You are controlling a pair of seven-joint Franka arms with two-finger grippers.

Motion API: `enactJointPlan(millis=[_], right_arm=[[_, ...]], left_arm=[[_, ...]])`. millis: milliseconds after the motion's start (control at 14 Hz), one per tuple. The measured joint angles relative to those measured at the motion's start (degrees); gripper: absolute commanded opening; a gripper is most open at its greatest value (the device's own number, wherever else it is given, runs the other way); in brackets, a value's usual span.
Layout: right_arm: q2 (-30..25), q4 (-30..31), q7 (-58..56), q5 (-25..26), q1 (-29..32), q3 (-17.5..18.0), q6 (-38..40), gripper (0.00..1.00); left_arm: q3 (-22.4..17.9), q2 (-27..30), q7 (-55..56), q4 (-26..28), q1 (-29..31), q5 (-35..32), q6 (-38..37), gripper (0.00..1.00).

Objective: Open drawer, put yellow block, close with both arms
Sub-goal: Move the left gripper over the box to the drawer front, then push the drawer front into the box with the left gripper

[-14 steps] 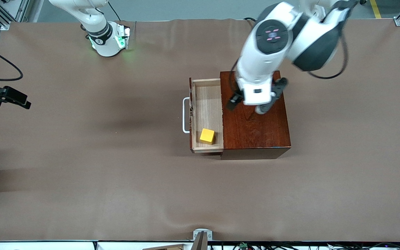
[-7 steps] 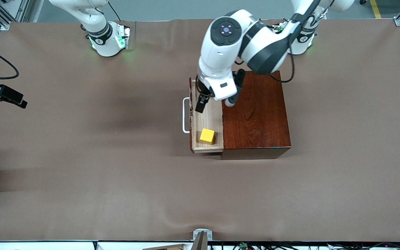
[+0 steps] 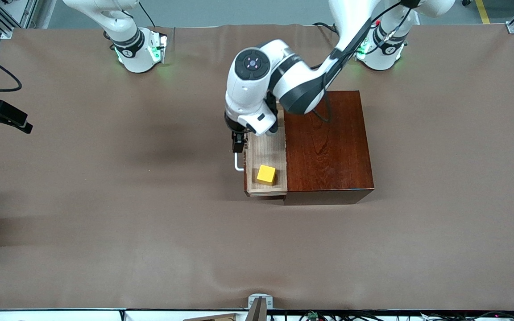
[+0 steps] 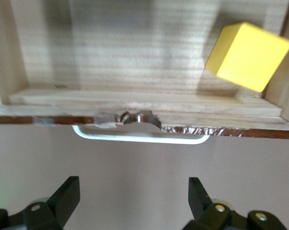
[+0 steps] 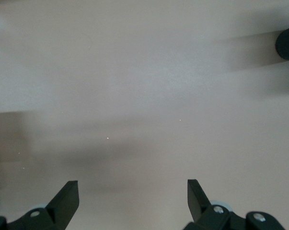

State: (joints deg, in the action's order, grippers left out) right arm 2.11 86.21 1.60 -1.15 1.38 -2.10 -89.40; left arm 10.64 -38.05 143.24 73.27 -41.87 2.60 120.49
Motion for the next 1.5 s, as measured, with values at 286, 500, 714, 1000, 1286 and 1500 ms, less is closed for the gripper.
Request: enactJointPlan(millis=[286, 500, 714, 1000, 1286, 1500], right_arm=[[0.0, 0.0, -0.1, 0.0, 0.0, 0.0, 0.1, 1.0], [0.0, 0.0, 0.0, 0.0, 0.1, 0.0, 0.1, 1.0], [0.0, 0.0, 0.0, 0.0, 0.1, 0.0, 0.1, 1.0], [0.0, 0.0, 0.0, 0.0, 0.1, 0.0, 0.1, 1.0], [0.0, 0.0, 0.0, 0.0, 0.1, -0.1, 0.1, 1.0], [0.0, 0.1, 0.0, 0.0, 0.1, -0.1, 0.1, 1.0]], left_arm=[[-1.2, -2.4, 0.3, -0.5, -0.1, 0.0, 2.0, 1.0], [-2.1, -3.4, 0.0, -0.5, -0.4, -1.3, 2.0, 1.0], [-2.3, -3.9, 0.0, -0.4, -1.6, -5.9, 1.0, 1.0], [-2.3, -4.0, -0.4, -0.7, -2.5, -8.3, -1.9, 1.0], [-2.7, -4.0, -0.5, -1.5, -2.3, -8.5, -5.5, 1.0], [-2.9, -4.0, -0.5, -2.0, -1.5, -8.9, -9.1, 1.0]])
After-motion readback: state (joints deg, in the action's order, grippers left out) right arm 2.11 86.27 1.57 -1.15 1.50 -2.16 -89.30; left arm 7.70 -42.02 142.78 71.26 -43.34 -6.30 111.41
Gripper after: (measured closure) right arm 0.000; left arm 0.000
